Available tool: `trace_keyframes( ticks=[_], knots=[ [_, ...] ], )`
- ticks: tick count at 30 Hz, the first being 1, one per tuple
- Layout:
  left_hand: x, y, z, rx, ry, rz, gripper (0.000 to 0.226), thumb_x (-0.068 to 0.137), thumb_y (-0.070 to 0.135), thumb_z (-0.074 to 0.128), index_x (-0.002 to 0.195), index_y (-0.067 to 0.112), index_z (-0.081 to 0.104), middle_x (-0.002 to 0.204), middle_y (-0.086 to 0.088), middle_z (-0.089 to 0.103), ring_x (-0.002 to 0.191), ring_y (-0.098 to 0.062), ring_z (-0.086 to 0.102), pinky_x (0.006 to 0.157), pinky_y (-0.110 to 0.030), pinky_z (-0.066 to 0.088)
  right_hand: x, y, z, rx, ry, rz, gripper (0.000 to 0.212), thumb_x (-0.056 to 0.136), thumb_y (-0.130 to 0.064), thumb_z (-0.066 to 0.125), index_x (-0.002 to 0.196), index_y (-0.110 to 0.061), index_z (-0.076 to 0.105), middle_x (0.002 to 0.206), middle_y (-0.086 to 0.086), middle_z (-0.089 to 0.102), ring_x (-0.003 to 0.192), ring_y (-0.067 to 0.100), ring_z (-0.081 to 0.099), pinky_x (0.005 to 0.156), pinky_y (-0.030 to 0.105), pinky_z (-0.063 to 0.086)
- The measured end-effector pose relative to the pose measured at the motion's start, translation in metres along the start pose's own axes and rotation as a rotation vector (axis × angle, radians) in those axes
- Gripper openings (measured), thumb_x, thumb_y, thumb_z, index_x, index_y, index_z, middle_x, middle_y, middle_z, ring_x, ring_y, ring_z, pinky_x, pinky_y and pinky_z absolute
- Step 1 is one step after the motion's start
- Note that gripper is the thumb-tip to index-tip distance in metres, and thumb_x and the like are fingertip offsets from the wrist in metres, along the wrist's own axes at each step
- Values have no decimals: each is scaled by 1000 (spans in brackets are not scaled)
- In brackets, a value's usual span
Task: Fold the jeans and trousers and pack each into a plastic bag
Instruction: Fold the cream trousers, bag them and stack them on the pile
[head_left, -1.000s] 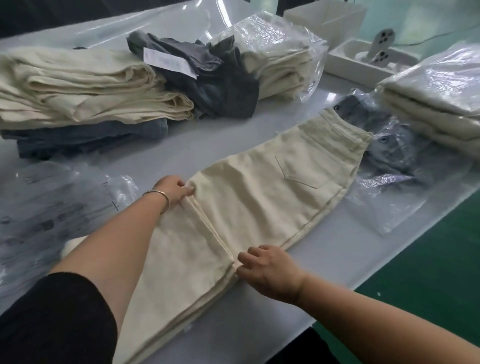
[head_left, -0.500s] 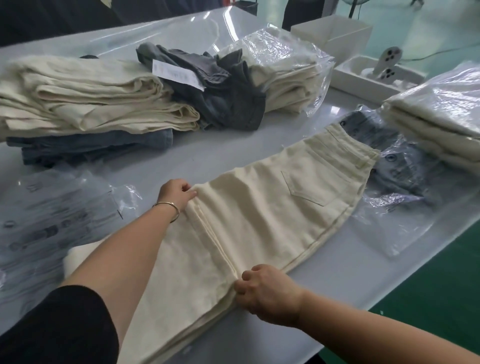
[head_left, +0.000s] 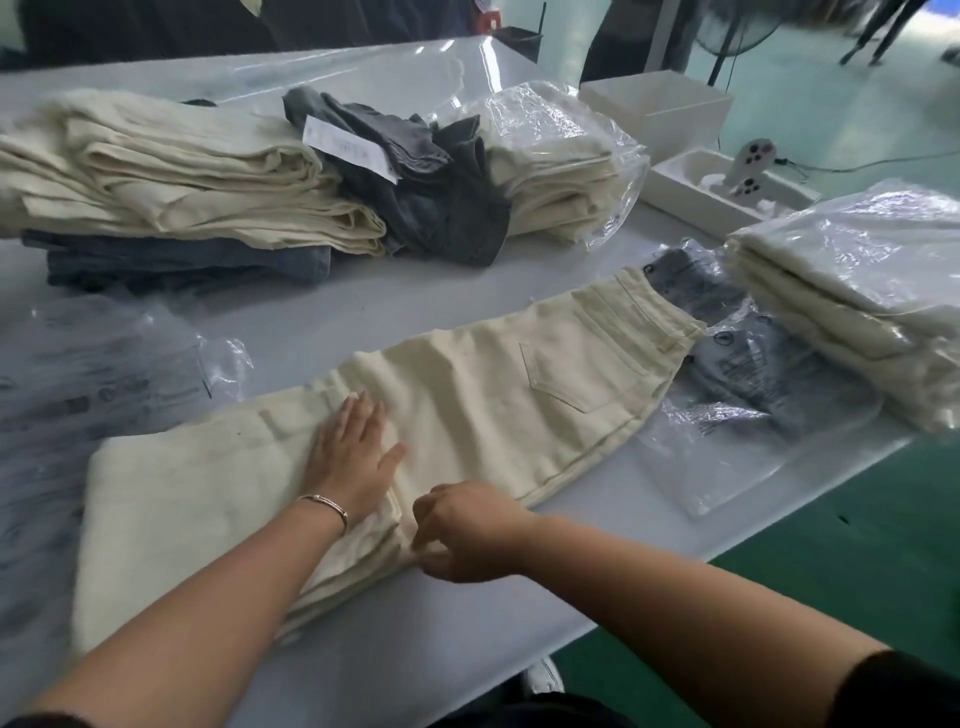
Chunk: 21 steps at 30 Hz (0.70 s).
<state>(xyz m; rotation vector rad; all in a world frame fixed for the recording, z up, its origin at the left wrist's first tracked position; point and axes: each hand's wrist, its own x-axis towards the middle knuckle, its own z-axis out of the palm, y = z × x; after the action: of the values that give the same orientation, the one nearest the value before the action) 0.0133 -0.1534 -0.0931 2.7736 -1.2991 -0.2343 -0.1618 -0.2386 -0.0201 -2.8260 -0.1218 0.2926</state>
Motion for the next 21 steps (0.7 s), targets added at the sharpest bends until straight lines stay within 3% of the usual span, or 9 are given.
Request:
trace_keyframes(
  ticks=[2, 4, 7, 10, 12, 15, 18, 21],
  knots=[
    [-3, 6, -10, -39, 72, 0, 69, 96, 52, 27, 153, 15, 14, 160, -14, 2, 147, -28, 3, 120, -39, 4, -10, 19, -8, 117, 64, 77, 30, 91, -41, 56, 102, -19, 73, 98, 0, 66, 91, 22, 61, 72, 33, 49],
    [-8, 17, -23, -74, 180, 18, 74, 89, 53, 22, 148, 10, 29, 155, -21, 18, 143, -35, 20, 119, -42, 13, -21, 54, -22, 163, 223, 219, 29, 92, -44, 54, 93, -20, 72, 91, -3, 67, 85, 20, 62, 67, 30, 47],
    [-13, 37, -30, -76, 230, 43, 60, 92, 45, 37, 141, 10, 44, 150, -21, 31, 135, -38, 33, 114, -45, 26, -46, 126, -47, 198, 549, 625, 34, 95, -38, 49, 67, -19, 53, 71, 1, 57, 72, 26, 55, 57, 30, 35],
    [-17, 54, -26, -52, 97, 10, 56, 96, 40, 45, 146, 18, 34, 156, -12, 20, 141, -28, 22, 116, -37, 21, -76, 196, -61, 356, 816, 1093, 25, 95, -30, 46, 80, -13, 56, 84, 10, 64, 75, 27, 55, 63, 31, 38],
    [-19, 65, -24, -48, 76, -16, 57, 96, 41, 44, 147, 20, 31, 156, -9, 18, 141, -26, 21, 115, -35, 20, -88, 228, -63, 468, 852, 1300, 23, 93, -24, 49, 104, -5, 58, 107, 15, 63, 91, 30, 59, 74, 36, 47],
    [-23, 79, -23, -65, 79, -30, 57, 95, 40, 46, 146, 20, 32, 156, -6, 19, 140, -25, 23, 113, -35, 25, -96, 256, -67, 691, 797, 1529, 52, 92, -22, 56, 134, 3, 39, 136, 22, 46, 120, 36, 50, 95, 42, 44],
    [-21, 94, -22, -30, 61, -14, 55, 94, 38, 47, 145, 19, 34, 155, -6, 20, 140, -24, 22, 113, -35, 27, -98, 274, -70, 808, 800, 1539, 49, 91, -15, 54, 132, 5, 38, 136, 23, 48, 121, 38, 51, 98, 43, 46],
    [-15, 111, -24, -44, 34, -33, 52, 94, 37, 48, 142, 19, 38, 154, -6, 22, 140, -23, 22, 112, -37, 30, -97, 280, -73, 804, 751, 1481, 45, 89, -15, 57, 127, 5, 45, 129, 22, 54, 116, 36, 55, 91, 40, 49]
  ],
)
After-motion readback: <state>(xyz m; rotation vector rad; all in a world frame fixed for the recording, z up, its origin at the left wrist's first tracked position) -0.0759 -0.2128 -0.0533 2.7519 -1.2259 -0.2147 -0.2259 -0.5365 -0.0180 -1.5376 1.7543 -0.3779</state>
